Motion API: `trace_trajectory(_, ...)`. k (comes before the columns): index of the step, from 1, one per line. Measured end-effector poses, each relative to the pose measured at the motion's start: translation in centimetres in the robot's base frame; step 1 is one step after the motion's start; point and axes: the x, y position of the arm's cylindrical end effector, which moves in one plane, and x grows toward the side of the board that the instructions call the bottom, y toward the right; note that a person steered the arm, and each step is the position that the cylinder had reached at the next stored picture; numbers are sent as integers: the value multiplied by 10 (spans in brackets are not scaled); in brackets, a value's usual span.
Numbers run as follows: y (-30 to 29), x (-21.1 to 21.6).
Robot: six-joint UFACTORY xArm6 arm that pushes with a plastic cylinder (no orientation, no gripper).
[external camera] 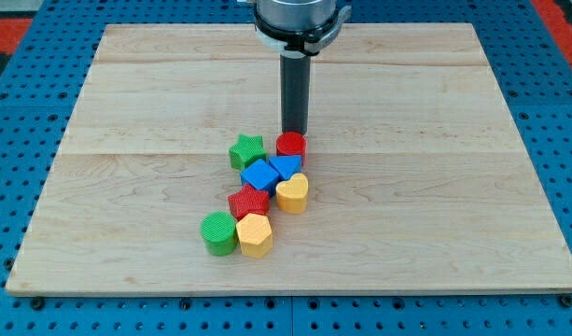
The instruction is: Separate the red blocks from the group of blocks
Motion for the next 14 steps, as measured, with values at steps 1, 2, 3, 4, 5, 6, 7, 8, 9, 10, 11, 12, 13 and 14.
trace_trajectory(1,2,-1)
trace_trajectory(2,2,-1)
trace_trajectory(3,2,-1)
trace_trajectory(4,-2,-2)
trace_trajectory(5,-2,-1)
trace_trajectory(6,-7,-18)
trace_trajectory(7,-9,-22)
trace_trajectory(8,-2,-22)
trace_trajectory(9,7,-26)
trace_trajectory(10,65,-54)
trace_trajectory(11,155,-11)
trace_trajectory(12,158,115)
trace_trajectory(13,89,147)
trace_trajectory(14,15,143)
